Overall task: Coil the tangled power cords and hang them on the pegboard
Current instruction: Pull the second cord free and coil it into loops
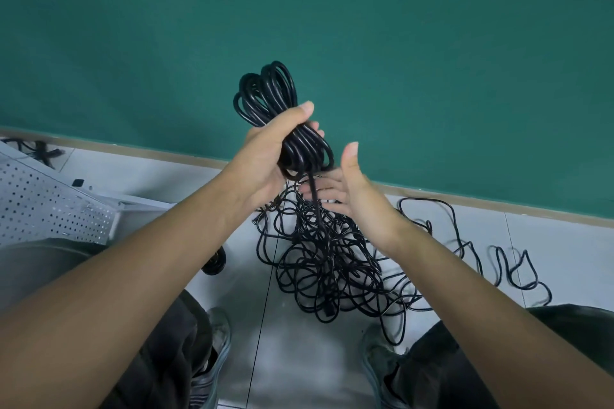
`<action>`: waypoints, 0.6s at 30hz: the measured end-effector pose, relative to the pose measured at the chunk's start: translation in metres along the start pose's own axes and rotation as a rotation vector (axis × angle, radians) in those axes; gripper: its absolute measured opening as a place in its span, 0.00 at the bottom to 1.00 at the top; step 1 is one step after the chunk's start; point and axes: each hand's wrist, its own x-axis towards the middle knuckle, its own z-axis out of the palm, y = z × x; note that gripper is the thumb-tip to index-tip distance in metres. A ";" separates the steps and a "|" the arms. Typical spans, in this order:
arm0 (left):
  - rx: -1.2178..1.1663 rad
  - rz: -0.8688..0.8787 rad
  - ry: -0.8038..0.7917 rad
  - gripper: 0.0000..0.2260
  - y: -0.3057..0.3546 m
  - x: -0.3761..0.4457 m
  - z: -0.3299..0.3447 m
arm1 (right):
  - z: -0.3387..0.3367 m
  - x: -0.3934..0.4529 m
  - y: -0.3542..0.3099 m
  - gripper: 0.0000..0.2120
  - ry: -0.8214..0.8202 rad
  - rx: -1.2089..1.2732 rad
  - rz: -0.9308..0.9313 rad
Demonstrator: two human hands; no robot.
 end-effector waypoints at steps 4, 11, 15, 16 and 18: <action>-0.003 0.036 0.115 0.07 0.006 0.006 -0.005 | 0.003 -0.002 0.004 0.49 -0.066 -0.136 0.056; 0.088 0.131 0.326 0.10 0.000 0.016 -0.013 | 0.004 -0.009 0.004 0.19 -0.122 -0.380 -0.090; 0.253 0.201 0.317 0.11 -0.003 0.016 -0.013 | 0.004 -0.011 0.000 0.19 -0.067 -0.335 -0.211; 0.284 0.213 0.294 0.11 -0.004 0.016 -0.012 | 0.002 -0.011 -0.004 0.20 -0.038 -0.307 -0.227; 0.341 0.222 0.221 0.14 -0.006 0.014 -0.009 | -0.004 -0.012 -0.012 0.16 0.038 -0.291 -0.267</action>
